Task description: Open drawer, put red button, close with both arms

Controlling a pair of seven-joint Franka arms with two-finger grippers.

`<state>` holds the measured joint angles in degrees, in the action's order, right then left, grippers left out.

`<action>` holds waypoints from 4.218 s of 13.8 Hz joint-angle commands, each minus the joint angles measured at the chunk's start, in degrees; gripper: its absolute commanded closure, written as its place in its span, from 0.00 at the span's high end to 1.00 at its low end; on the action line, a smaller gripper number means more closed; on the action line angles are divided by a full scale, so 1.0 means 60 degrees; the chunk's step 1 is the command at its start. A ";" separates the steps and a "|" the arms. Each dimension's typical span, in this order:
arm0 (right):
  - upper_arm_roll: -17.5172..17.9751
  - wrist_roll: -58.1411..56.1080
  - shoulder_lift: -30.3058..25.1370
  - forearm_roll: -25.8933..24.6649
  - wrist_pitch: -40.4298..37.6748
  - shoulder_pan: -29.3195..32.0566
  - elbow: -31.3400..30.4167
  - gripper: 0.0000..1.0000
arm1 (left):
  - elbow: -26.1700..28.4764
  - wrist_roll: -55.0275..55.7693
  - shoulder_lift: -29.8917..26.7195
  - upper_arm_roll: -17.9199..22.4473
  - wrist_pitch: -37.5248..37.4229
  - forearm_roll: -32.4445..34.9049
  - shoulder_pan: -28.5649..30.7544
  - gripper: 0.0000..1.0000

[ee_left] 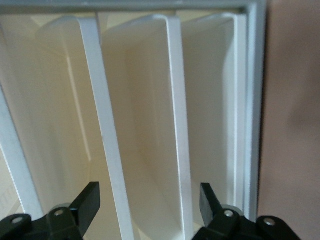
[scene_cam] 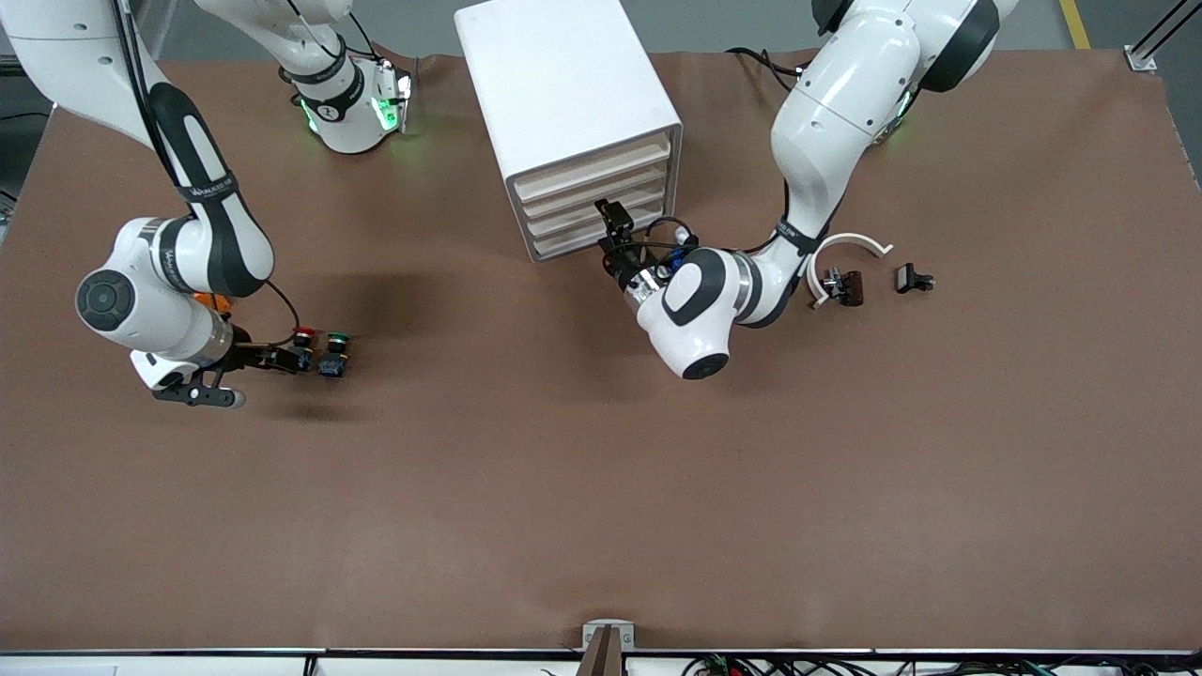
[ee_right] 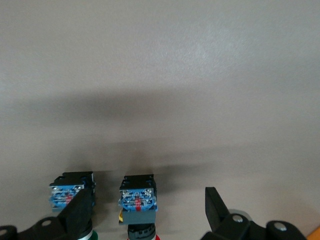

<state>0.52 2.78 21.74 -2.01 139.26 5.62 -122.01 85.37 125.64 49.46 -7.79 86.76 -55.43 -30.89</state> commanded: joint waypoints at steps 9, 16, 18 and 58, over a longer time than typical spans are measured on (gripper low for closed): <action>0.0104 0.0151 0.0580 -0.0149 0.0154 0.0045 -0.0231 1.00 | -0.0107 -0.0007 0.0281 -0.0241 -0.1364 -0.0503 -0.0038 0.35; 0.0104 0.0342 0.0653 -0.0149 0.0067 -0.0043 -0.0378 0.80 | -0.0136 0.0505 0.0355 -0.0124 -0.1335 -0.0781 0.0079 0.00; 0.0104 0.0356 0.0653 -0.0149 0.0052 -0.0043 -0.0378 0.60 | -0.0166 0.0578 0.0355 0.0022 -0.1320 -0.0811 0.0298 0.00; 0.0133 1.6804 0.0593 0.3690 -0.5809 -0.7938 0.6302 0.19 | -0.2057 -1.5355 -0.2090 0.2426 0.2546 0.8022 0.2511 1.00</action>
<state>2.17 100.51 23.67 19.49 103.97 -40.40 -86.01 69.27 38.35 40.54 7.26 100.98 -8.78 -15.67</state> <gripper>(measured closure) 0.590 0.000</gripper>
